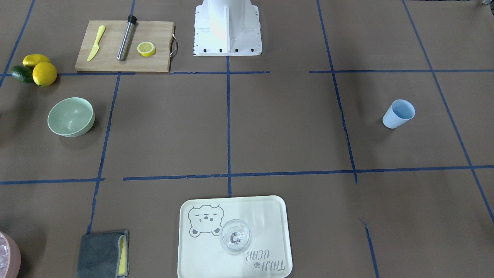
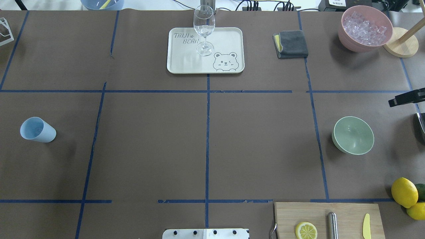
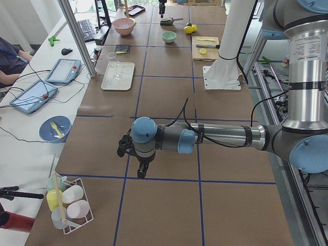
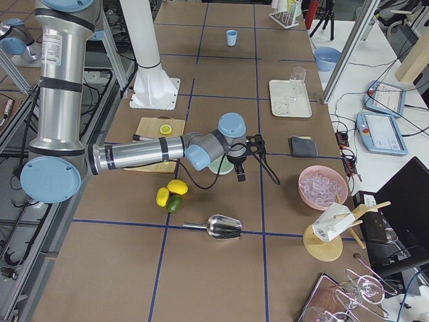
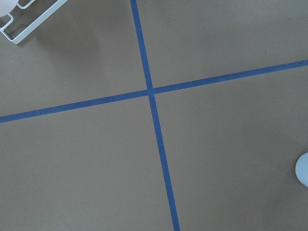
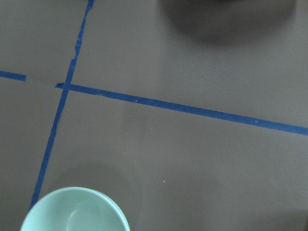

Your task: Pour ice into bowl

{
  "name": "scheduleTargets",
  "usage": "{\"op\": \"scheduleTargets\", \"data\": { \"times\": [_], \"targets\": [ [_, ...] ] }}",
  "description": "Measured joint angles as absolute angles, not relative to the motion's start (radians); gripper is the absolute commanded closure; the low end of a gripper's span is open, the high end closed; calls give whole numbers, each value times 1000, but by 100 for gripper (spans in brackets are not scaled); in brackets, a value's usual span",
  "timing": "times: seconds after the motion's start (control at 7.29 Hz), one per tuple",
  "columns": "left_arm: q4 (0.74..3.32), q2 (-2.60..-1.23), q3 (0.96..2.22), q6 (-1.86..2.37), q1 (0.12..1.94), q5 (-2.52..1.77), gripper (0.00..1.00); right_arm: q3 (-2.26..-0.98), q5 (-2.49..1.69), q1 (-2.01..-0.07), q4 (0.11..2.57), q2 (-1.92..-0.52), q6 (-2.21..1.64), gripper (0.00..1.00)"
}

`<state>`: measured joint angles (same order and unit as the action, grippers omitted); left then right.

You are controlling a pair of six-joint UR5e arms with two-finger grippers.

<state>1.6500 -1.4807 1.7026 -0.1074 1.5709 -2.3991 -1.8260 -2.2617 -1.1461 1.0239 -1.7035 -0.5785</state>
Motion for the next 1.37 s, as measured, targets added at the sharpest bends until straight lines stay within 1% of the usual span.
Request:
{"op": "scheduleTargets", "data": {
  "times": [0.14,0.27,0.41,0.55,0.69,0.82,1.1,1.37],
  "targets": [
    [1650,-1481,1703,-107,1571,-2399,0,-1822,-2191,-1057,949,-1721,-694,0],
    [1650,-1482,1703,-107,1571,-2399,0,-1819,-2132,-982,904,-1735,-772,11],
    [1651,-1482,1703,-107,1571,-2400,0,-1811,-2090,-926,872,-1745,-816,15],
    [1651,-1483,1703,-107,1571,-2400,0,-1798,-2072,-893,855,-1755,-832,24],
    [1652,-1482,1703,-107,1571,-2401,0,-1786,-2066,-874,848,-1764,-834,79],
    [1652,-1482,1703,-107,1571,-2401,0,-1780,-2064,-862,845,-1768,-834,100],
    [1652,-1482,1701,-108,1571,-2401,0,-1780,-2063,-854,844,-1769,-831,100],
    [1652,-1481,1701,-108,1571,-2401,0,-1809,-2090,-858,844,-1772,-836,100]
  ]
}}
